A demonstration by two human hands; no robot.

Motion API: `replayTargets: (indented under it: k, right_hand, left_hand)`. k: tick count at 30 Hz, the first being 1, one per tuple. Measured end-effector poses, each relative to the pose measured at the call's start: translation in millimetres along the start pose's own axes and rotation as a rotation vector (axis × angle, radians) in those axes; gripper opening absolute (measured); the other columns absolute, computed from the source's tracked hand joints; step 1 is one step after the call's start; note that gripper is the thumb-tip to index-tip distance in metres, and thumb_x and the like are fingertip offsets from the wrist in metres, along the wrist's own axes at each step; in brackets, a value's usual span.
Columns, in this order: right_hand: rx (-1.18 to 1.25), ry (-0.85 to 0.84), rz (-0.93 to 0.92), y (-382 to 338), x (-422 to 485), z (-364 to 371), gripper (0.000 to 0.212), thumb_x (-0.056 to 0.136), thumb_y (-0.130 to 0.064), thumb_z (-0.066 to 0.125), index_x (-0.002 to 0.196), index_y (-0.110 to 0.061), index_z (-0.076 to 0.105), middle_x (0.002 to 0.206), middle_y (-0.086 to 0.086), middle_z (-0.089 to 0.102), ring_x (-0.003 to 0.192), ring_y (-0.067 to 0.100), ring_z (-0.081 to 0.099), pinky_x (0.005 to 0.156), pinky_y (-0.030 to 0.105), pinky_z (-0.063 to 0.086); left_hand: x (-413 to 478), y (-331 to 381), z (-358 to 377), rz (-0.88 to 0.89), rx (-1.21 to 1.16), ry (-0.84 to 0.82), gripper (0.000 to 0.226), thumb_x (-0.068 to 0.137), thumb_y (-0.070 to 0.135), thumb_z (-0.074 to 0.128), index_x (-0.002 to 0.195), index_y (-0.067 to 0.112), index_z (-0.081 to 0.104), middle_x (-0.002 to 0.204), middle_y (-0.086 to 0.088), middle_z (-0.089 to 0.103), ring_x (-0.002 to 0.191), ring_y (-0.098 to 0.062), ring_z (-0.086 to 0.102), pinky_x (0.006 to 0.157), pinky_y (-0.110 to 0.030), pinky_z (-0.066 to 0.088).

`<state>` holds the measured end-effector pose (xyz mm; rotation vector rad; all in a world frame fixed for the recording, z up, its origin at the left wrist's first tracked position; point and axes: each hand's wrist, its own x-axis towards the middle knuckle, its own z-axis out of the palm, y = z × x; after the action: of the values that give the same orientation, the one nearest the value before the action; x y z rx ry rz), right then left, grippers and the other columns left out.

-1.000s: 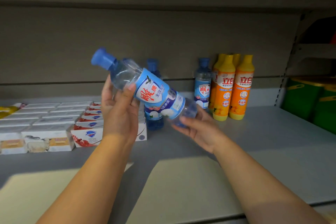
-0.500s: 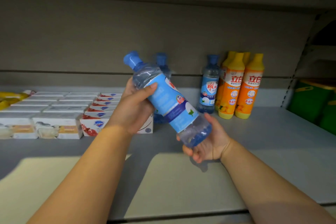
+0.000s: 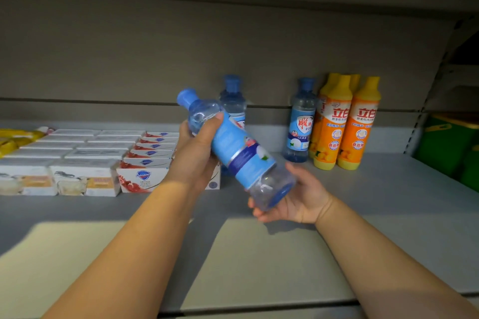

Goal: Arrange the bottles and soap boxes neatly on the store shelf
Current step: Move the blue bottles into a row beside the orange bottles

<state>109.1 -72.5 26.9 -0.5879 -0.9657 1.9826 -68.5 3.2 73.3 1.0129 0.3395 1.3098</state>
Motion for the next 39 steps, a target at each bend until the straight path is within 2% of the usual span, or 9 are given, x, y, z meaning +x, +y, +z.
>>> replayTargets:
  k: [4, 7, 15, 19, 21, 24, 29, 34, 39]
  right_hand:
    - [-0.786, 0.283, -0.216, 21, 17, 18, 0.044, 0.061, -0.015, 0.080, 0.102, -0.020, 0.065, 0.100, -0.008, 0.071, 0.094, 0.009, 0.066, 0.085, 0.025, 0.051]
    - [-1.139, 0.615, -0.445, 23, 30, 13, 0.056, 0.064, -0.012, 0.084, 0.104, -0.033, 0.052, 0.106, -0.018, 0.064, 0.100, 0.000, 0.061, 0.090, 0.025, 0.048]
    - [-1.434, 1.029, -0.997, 5, 30, -22, 0.063, 0.061, -0.011, 0.081, 0.112, -0.030, 0.049, 0.103, -0.015, 0.047, 0.096, -0.003, 0.046, 0.081, 0.001, 0.035]
    - [-1.486, 0.991, -0.973, 3, 26, -23, 0.064, 0.060, -0.014, 0.084, 0.117, -0.019, 0.055, 0.109, -0.009, 0.052, 0.101, 0.001, 0.047, 0.086, -0.002, 0.031]
    - [-1.469, 0.870, -0.854, 6, 23, -18, 0.068, 0.061, -0.022, 0.085, 0.122, -0.023, 0.055, 0.112, -0.012, 0.056, 0.104, 0.000, 0.051, 0.089, 0.005, 0.037]
    - [-1.352, 0.759, -0.751, 14, 23, -3, 0.058, 0.059, -0.039, 0.081, 0.108, -0.048, 0.053, 0.109, -0.019, 0.062, 0.102, 0.000, 0.059, 0.086, 0.016, 0.047]
    - [-0.919, 0.567, -0.680, 17, 20, 11, 0.026, 0.074, -0.026, 0.066, 0.099, -0.029, 0.064, 0.094, -0.018, 0.071, 0.091, -0.002, 0.064, 0.077, 0.014, 0.048]
    - [-0.380, 0.461, -0.375, 14, 22, 24, 0.051, 0.062, -0.050, 0.054, 0.095, -0.012, 0.064, 0.074, 0.003, 0.070, 0.062, 0.015, 0.063, 0.049, 0.022, 0.049]
    - [-0.342, 0.328, -0.218, 13, 20, 29, 0.048, 0.067, -0.044, 0.062, 0.103, -0.013, 0.064, 0.090, 0.008, 0.071, 0.079, 0.023, 0.067, 0.070, 0.036, 0.057]
  left_hand:
    - [-1, 8, -3, -0.002, 0.068, -0.107, 0.043, 0.073, 0.025, 0.073, 0.110, 0.013, 0.056, 0.089, -0.007, 0.072, 0.081, -0.021, 0.070, 0.066, -0.034, 0.057]
    - [-1, 8, -4, 0.069, 0.127, -0.171, 0.039, 0.069, 0.023, 0.068, 0.105, 0.015, 0.058, 0.093, -0.004, 0.071, 0.086, -0.019, 0.069, 0.074, -0.033, 0.057]
    - [-19, 3, -1, 0.154, 0.364, -0.705, 0.069, 0.055, 0.007, 0.076, 0.120, 0.017, 0.053, 0.125, 0.008, 0.060, 0.115, -0.015, 0.057, 0.088, -0.029, 0.050]
    - [-24, 4, 4, 0.101, 0.285, -0.636, 0.071, 0.048, 0.010, 0.079, 0.114, 0.010, 0.052, 0.109, 0.008, 0.068, 0.103, -0.011, 0.063, 0.082, -0.025, 0.051]
    - [-20, 5, 6, 0.041, 0.093, -0.490, 0.078, 0.039, 0.025, 0.090, 0.108, 0.011, 0.055, 0.096, 0.004, 0.072, 0.093, -0.012, 0.067, 0.079, -0.026, 0.053]
    - [-9, 10, 1, 0.014, -0.187, -0.317, 0.063, 0.073, 0.041, 0.071, 0.123, 0.009, 0.052, 0.112, -0.005, 0.066, 0.108, -0.020, 0.061, 0.094, -0.038, 0.047]
    - [-2, 5, -1, -0.040, -0.161, -0.185, 0.048, 0.086, 0.016, 0.051, 0.132, 0.006, 0.045, 0.122, -0.017, 0.058, 0.112, -0.030, 0.056, 0.099, -0.046, 0.046]
    - [-2, 3, 2, -0.125, -0.099, -0.070, 0.056, 0.082, 0.021, 0.058, 0.131, -0.003, 0.047, 0.125, -0.023, 0.059, 0.110, -0.036, 0.060, 0.091, -0.045, 0.052]
    - [-1, 0, -2, -0.154, -0.098, -0.070, 0.051, 0.087, 0.017, 0.055, 0.132, -0.005, 0.045, 0.127, -0.027, 0.056, 0.117, -0.041, 0.055, 0.096, -0.051, 0.048]
